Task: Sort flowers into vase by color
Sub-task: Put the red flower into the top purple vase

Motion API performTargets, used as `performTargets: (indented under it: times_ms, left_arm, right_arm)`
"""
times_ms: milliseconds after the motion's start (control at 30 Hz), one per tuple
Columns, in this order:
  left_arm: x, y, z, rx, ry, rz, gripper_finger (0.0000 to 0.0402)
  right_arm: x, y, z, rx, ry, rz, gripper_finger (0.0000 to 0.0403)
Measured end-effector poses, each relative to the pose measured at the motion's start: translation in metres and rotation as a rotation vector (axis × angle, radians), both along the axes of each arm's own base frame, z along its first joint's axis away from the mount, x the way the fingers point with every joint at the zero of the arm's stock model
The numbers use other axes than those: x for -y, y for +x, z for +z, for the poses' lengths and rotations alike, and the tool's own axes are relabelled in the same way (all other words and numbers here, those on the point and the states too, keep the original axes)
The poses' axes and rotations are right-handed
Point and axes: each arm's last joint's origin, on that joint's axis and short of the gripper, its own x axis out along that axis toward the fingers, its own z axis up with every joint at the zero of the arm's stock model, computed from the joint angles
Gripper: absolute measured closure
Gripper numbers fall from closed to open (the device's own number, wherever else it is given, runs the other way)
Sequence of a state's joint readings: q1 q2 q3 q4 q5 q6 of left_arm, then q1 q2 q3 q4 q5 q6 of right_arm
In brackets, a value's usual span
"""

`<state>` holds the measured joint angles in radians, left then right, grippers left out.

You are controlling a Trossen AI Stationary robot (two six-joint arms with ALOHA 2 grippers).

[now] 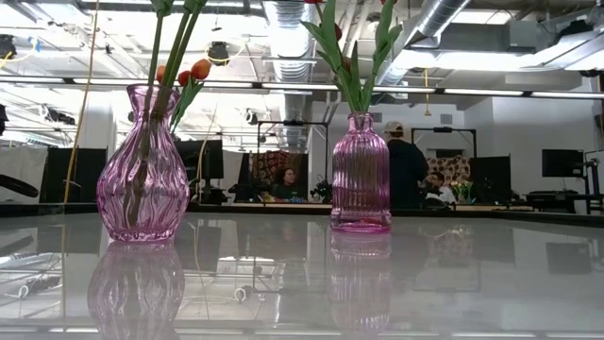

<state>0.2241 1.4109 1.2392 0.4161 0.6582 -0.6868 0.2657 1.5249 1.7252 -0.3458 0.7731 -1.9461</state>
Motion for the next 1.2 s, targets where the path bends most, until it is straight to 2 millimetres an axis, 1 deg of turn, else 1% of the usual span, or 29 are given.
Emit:
performTargets:
  times_ms: [467, 600, 767, 900, 1033, 1100, 1200]
  left_arm:
    - [0.000, 0.000, 0.000, 0.002, 0.003, 0.000, 0.0391]
    - [0.000, 0.000, 0.000, 0.013, 0.032, 0.006, 0.0391]
    - [0.000, -0.001, 0.003, 0.037, 0.052, 0.010, 0.0391]
    - [0.001, -0.001, 0.002, 0.053, 0.093, 0.013, 0.0391]
    - [0.001, -0.001, 0.002, 0.053, 0.099, 0.010, 0.0391]
    - [0.001, -0.001, 0.002, 0.062, 0.116, 0.023, 0.0391]
    - [0.000, -0.001, 0.002, 0.084, 0.151, 0.039, 0.0391]
  right_arm:
    - [0.000, 0.000, 0.000, 0.004, 0.009, -0.011, 0.0355]
    - [0.000, 0.000, 0.001, 0.020, 0.018, -0.012, 0.0348]
    - [-0.001, 0.001, 0.008, 0.121, 0.080, -0.012, 0.0318]
    - [-0.004, 0.001, 0.008, 0.129, 0.081, -0.010, 0.0287]
    - [-0.010, -0.001, 0.008, 0.135, 0.091, 0.001, 0.0259]
    - [-0.013, -0.002, 0.009, 0.164, 0.136, -0.003, 0.0247]
    - [-0.016, -0.004, 0.009, 0.205, 0.191, -0.061, 0.0234]
